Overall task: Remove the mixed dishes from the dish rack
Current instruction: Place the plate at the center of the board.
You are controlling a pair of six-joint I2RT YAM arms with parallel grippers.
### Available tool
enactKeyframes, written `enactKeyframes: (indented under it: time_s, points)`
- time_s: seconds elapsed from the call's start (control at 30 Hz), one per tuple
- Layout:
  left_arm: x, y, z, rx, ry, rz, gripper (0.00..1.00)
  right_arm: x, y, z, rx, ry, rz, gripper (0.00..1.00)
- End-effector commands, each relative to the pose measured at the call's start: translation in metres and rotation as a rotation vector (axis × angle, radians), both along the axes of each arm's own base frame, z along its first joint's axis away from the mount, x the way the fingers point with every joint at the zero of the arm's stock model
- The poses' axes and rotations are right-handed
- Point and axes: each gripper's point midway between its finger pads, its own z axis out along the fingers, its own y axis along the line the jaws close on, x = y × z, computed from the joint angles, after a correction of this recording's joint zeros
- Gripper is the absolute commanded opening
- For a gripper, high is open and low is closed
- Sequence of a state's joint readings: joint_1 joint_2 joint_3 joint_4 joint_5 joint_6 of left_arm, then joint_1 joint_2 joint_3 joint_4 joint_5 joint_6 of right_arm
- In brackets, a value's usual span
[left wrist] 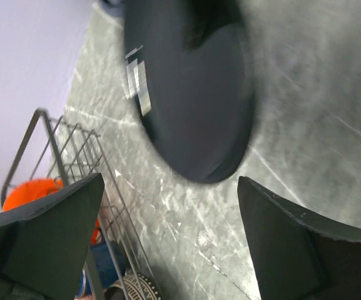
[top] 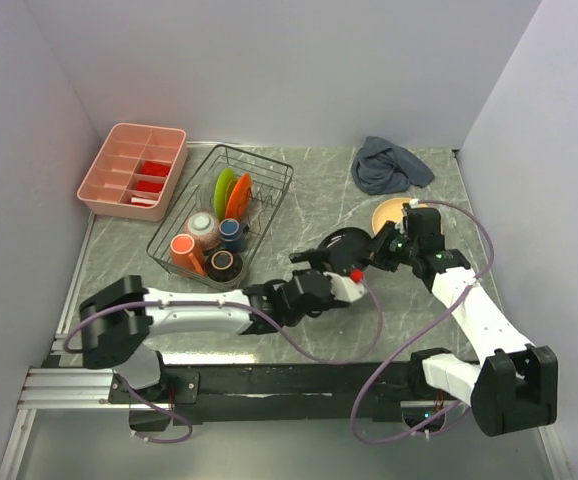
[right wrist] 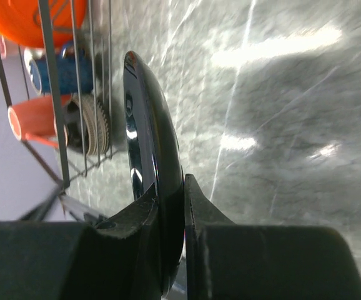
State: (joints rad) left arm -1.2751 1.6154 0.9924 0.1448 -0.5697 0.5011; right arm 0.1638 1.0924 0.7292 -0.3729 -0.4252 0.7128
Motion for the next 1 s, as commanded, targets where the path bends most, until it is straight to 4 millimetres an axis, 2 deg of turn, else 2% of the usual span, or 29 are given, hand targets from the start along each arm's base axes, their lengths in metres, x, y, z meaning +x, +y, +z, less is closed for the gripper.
enactKeyframes:
  time_s: [0.0,0.07,0.1,0.13,0.2,0.23,0.3,0.33,0.4,0.43,0.47,0.53,0.6,0.63,0.67,0.7,0.77,0.8,0.83,0.97]
  points:
    - [0.005,0.011,0.037,-0.239,0.095,0.069,0.96,0.027,-0.024,0.025,-0.025,-0.131,-0.1,0.0]
    - [0.012,0.023,0.048,-0.304,0.131,0.099,0.99,0.033,-0.036,0.028,-0.027,-0.15,-0.143,0.0]
    - [0.01,0.026,0.048,-0.345,0.185,0.106,0.99,0.037,-0.048,0.029,-0.026,-0.152,-0.189,0.0]
    - [0.019,0.038,0.058,-0.392,0.199,0.134,1.0,0.039,-0.054,0.027,-0.026,-0.155,-0.209,0.0]
    - [0.02,0.044,0.063,-0.471,0.273,0.141,0.99,0.047,-0.071,0.03,-0.02,-0.172,-0.28,0.0]
    - [0.029,0.059,0.07,-0.517,0.281,0.171,0.99,0.05,-0.088,0.026,-0.02,-0.168,-0.341,0.0]
    - [0.035,0.073,0.074,-0.6,0.332,0.215,0.99,0.055,-0.109,0.027,-0.013,-0.167,-0.45,0.0]
    - [0.044,0.088,0.076,-0.631,0.346,0.242,0.99,0.056,-0.117,0.031,-0.017,-0.188,-0.491,0.0]
    - [0.05,0.103,0.078,-0.693,0.385,0.283,0.99,0.064,-0.134,0.039,-0.039,-0.236,-0.592,0.0]
    - [0.058,0.119,0.08,-0.728,0.393,0.311,0.99,0.065,-0.143,0.038,-0.039,-0.238,-0.635,0.0]
    - [0.061,0.125,0.081,-0.77,0.413,0.332,0.99,0.068,-0.15,0.038,-0.035,-0.243,-0.671,0.0]
    - [0.068,0.147,0.08,-0.823,0.431,0.362,1.0,0.072,-0.166,0.03,-0.02,-0.218,-0.745,0.0]
    - [0.073,0.161,0.079,-0.871,0.428,0.387,0.99,0.076,-0.183,0.023,-0.025,-0.21,-0.813,0.0]
    - [0.076,0.176,0.073,-0.882,0.418,0.422,0.99,0.077,-0.19,0.02,-0.034,-0.21,-0.84,0.0]
    - [0.077,0.182,0.071,-0.89,0.417,0.438,0.99,0.081,-0.199,0.023,-0.032,-0.233,-0.864,0.0]
    - [0.079,0.192,0.063,-0.882,0.411,0.468,0.99,0.082,-0.203,0.013,-0.036,-0.204,-0.877,0.01]
    - [0.079,0.203,0.065,-0.873,0.362,0.496,0.99,0.091,-0.212,0.014,-0.037,-0.221,-0.884,0.02]
    - [0.078,0.207,0.062,-0.866,0.352,0.506,0.99,0.094,-0.213,0.003,-0.042,-0.19,-0.875,0.03]
    - [0.078,0.21,0.065,-0.87,0.331,0.509,0.99,0.1,-0.214,0.006,-0.042,-0.193,-0.863,0.04]
    - [0.083,0.219,0.072,-0.863,0.268,0.533,0.99,0.118,-0.208,-0.011,-0.027,-0.13,-0.777,0.05]
